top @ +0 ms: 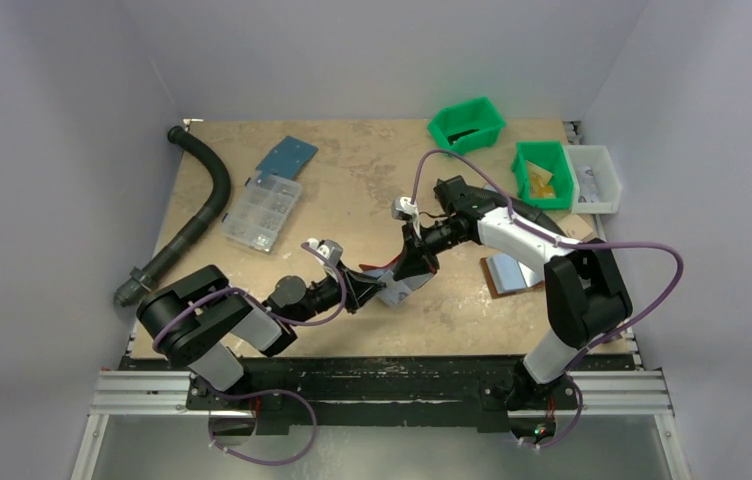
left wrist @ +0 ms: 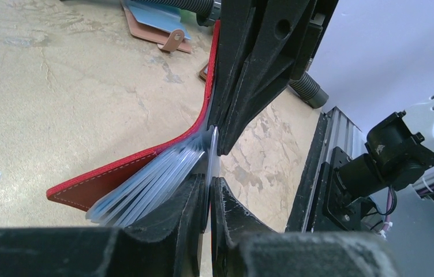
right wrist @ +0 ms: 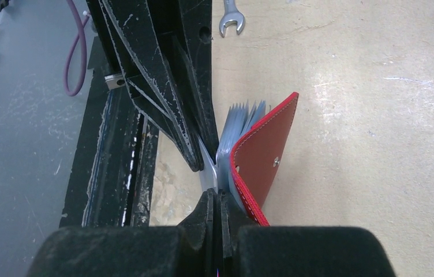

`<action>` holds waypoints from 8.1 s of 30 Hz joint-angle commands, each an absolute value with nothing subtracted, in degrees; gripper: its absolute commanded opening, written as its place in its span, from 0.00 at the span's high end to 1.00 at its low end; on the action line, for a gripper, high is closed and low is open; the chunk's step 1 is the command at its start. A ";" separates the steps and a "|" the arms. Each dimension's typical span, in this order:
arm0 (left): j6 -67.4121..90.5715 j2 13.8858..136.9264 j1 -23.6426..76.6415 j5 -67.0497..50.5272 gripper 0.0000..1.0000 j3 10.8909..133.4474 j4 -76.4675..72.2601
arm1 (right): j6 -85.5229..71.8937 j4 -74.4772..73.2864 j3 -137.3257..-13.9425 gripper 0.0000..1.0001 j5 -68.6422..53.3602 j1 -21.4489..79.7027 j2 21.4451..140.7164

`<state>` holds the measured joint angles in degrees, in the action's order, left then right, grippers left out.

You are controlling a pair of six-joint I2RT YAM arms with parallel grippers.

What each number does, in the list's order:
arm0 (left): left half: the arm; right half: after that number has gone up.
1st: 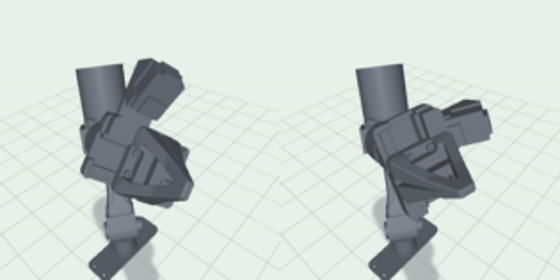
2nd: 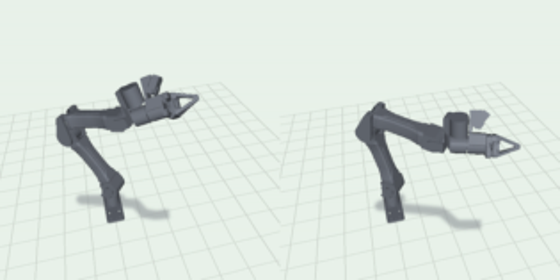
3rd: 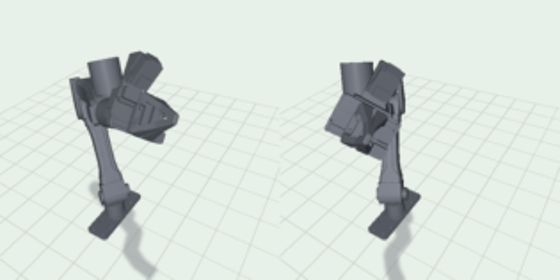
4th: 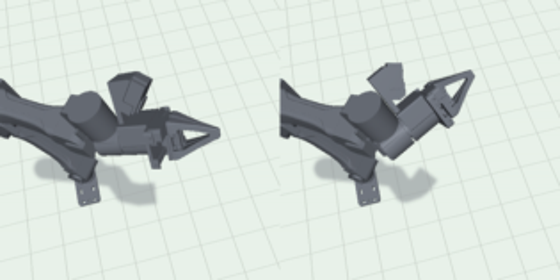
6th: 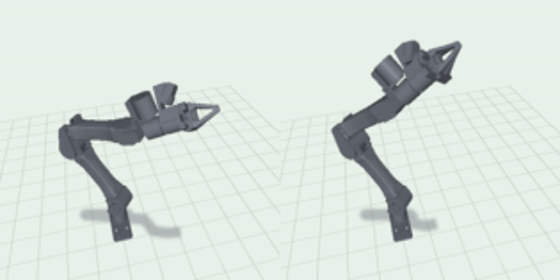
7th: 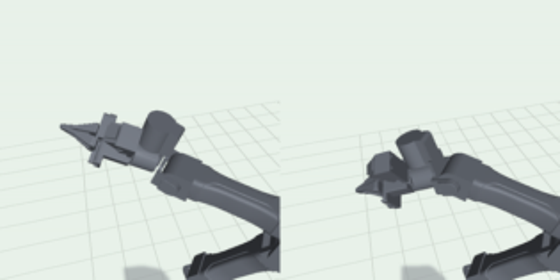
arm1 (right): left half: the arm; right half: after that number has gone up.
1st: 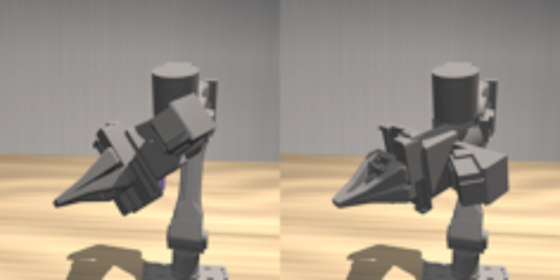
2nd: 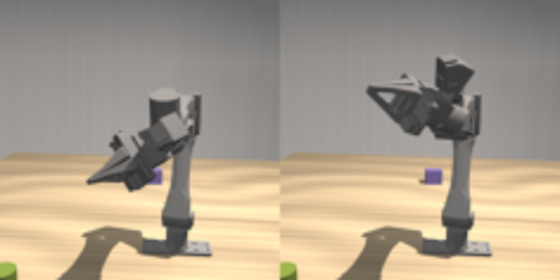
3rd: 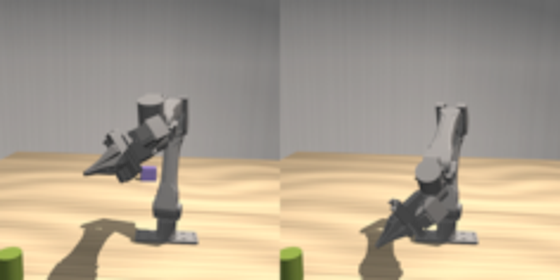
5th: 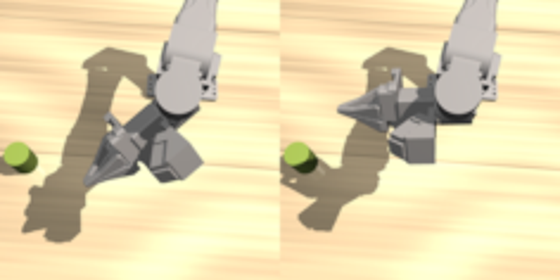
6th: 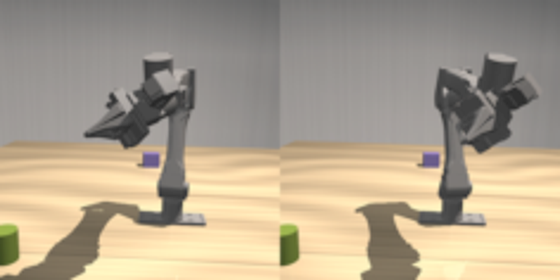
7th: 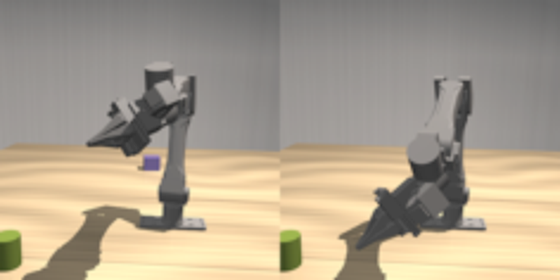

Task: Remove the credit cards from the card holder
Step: Remove the credit card from the card holder, then place the credit card in the storage box.

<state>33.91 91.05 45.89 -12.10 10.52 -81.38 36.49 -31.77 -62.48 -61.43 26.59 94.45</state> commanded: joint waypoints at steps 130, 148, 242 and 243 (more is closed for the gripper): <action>18.63 96.58 35.07 -41.47 1.00 18.88 -63.52 | 49.89 -46.19 -68.74 1.00 -64.42 20.52 94.68; 16.10 97.03 34.97 -41.35 1.00 20.63 -56.30 | 52.30 -48.09 -69.12 1.00 -63.80 18.65 94.39; 30.14 102.57 29.79 -42.63 1.00 23.71 -47.46 | 26.65 -11.60 -88.69 1.00 -27.47 -29.37 97.97; 30.15 102.57 29.79 -42.63 1.00 23.72 -47.42 | 26.71 -11.37 -89.82 1.00 -26.83 -29.37 99.06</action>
<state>32.34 102.72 29.69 -45.17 25.43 -52.53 27.53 -15.53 -85.32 -32.80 -29.30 95.94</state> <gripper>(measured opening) 0.246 0.020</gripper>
